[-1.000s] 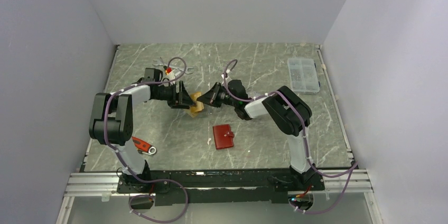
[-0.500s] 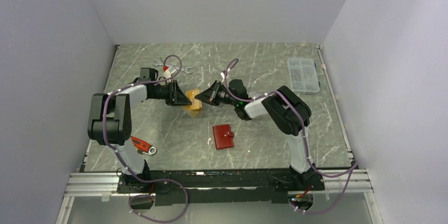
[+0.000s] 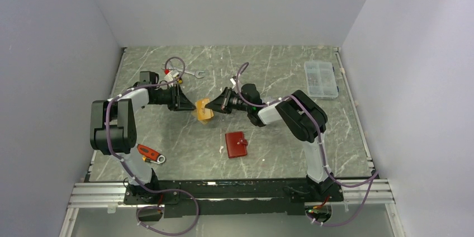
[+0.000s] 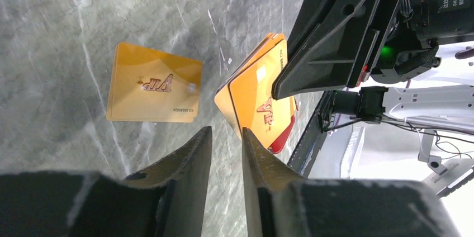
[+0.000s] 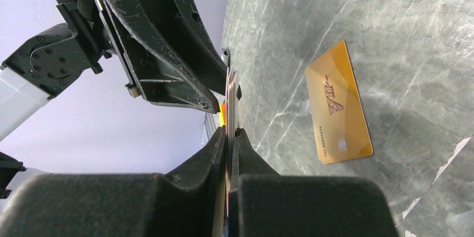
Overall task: Put the credit cards into the card holder
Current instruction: Pick up the credit card from the center of the board, then place the credit card at the center of the board.
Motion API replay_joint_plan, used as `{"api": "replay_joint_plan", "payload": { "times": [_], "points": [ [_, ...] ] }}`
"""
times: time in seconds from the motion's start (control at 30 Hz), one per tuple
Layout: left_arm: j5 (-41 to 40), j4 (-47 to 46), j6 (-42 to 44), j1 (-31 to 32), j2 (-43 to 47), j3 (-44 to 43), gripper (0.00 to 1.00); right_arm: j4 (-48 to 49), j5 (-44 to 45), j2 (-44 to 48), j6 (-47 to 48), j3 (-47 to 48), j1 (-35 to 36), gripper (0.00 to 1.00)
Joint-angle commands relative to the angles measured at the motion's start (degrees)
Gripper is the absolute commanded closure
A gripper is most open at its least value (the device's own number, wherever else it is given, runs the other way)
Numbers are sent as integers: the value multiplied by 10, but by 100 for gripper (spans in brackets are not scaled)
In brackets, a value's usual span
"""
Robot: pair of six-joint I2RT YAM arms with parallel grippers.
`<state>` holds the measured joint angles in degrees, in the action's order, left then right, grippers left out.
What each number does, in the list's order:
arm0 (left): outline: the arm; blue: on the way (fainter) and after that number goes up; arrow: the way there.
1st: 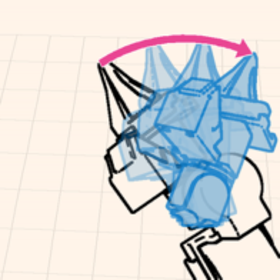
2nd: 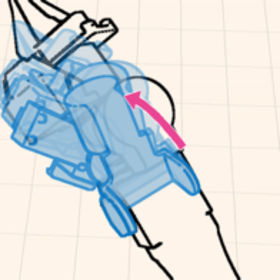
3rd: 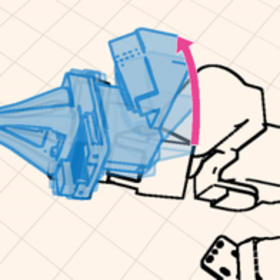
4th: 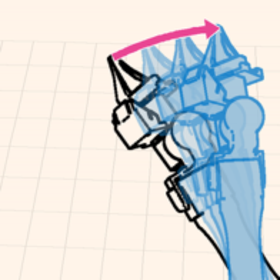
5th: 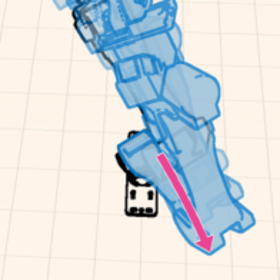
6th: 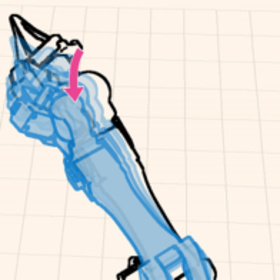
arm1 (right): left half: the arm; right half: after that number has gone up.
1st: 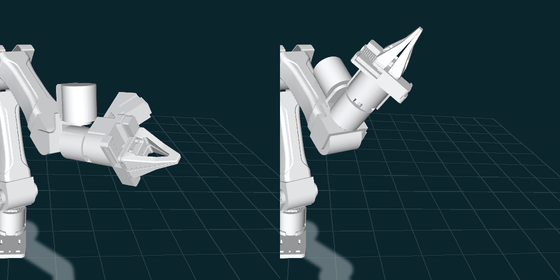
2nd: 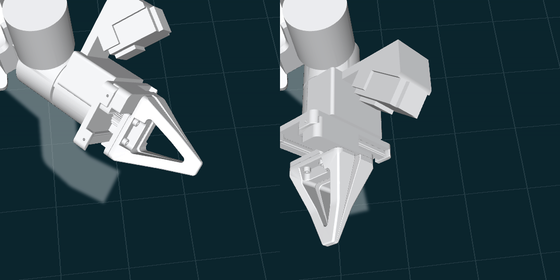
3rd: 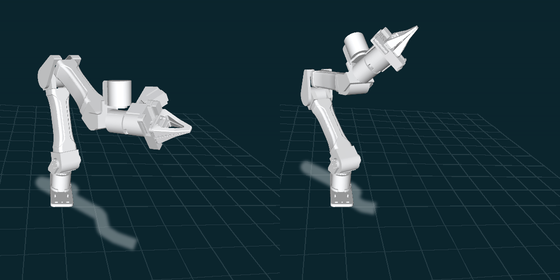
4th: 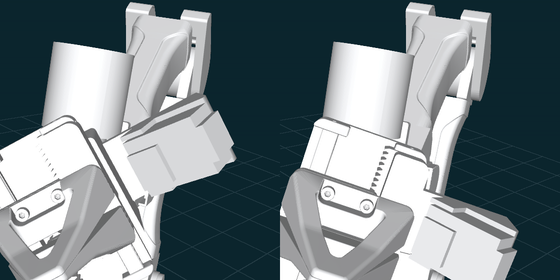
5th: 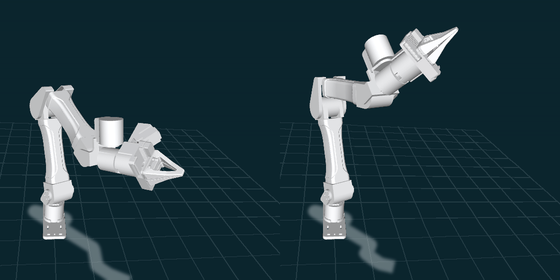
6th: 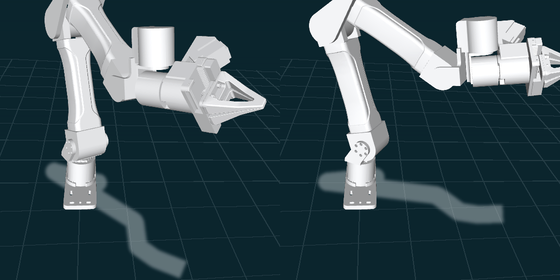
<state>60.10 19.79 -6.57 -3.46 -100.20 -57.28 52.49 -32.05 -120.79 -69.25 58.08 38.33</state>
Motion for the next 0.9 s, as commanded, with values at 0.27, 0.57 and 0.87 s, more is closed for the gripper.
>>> {"api": "replay_joint_plan", "payload": {
  "times": [0.27, 0.57, 0.87],
  "points": [
    [64, -12, 8, 7, 4, 13, 52, 25, -10, -5, -3, 36, 3, 100],
    [52, -43, -4, 51, 24, 34, 54, 17, 6, -11, -5, 57, 13, 100],
    [39, -15, 25, 36, 15, 6, 78, 4, -15, -3, 3, 54, 15, 96]
  ]
}}
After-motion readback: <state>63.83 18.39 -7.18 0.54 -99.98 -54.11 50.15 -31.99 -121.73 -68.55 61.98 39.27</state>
